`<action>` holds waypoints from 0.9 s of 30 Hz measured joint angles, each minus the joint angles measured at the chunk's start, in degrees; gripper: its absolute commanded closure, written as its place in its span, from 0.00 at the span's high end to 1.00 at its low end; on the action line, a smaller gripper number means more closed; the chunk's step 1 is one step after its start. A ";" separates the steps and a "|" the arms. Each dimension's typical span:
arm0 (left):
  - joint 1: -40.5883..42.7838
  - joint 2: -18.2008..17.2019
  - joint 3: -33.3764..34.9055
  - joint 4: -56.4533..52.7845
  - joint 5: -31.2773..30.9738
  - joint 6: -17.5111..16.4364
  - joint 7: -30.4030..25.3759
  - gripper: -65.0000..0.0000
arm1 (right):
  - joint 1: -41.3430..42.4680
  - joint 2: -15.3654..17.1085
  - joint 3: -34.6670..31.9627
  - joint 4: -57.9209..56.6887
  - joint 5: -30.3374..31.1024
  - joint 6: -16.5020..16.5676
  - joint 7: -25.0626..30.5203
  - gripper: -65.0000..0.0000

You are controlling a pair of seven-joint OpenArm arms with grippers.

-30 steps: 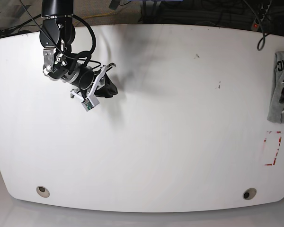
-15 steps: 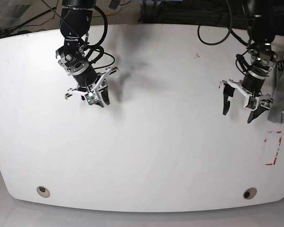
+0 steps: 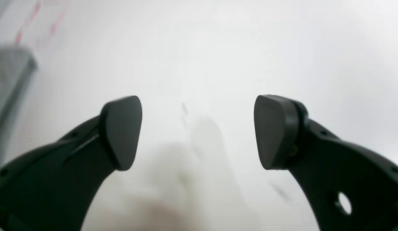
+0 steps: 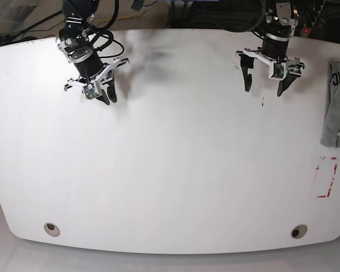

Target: Fold the T-shirt properly

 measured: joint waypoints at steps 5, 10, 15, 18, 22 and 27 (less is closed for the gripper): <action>9.42 2.58 0.55 4.28 -0.04 -0.68 -0.37 0.78 | -5.53 2.78 1.68 1.53 7.28 -0.09 0.00 0.14; 18.75 2.97 1.33 6.47 -0.24 0.42 -0.39 0.78 | -10.40 4.39 5.33 1.97 12.24 0.24 0.20 0.14; 25.55 3.10 3.43 7.26 -0.44 -0.87 -0.55 0.78 | -15.80 7.65 6.16 2.14 15.56 -0.11 0.20 0.14; 29.97 3.04 3.10 7.28 -0.46 -0.59 -0.42 0.78 | -20.02 9.01 6.08 2.49 17.99 0.24 0.17 0.13; 34.80 2.86 2.97 7.23 -0.48 0.11 -0.57 0.78 | -26.67 9.42 5.75 2.60 20.35 0.13 0.48 0.13; 37.53 3.04 3.17 5.35 -0.42 -0.31 -0.28 0.78 | -36.72 9.29 5.31 2.56 22.16 0.11 0.33 0.13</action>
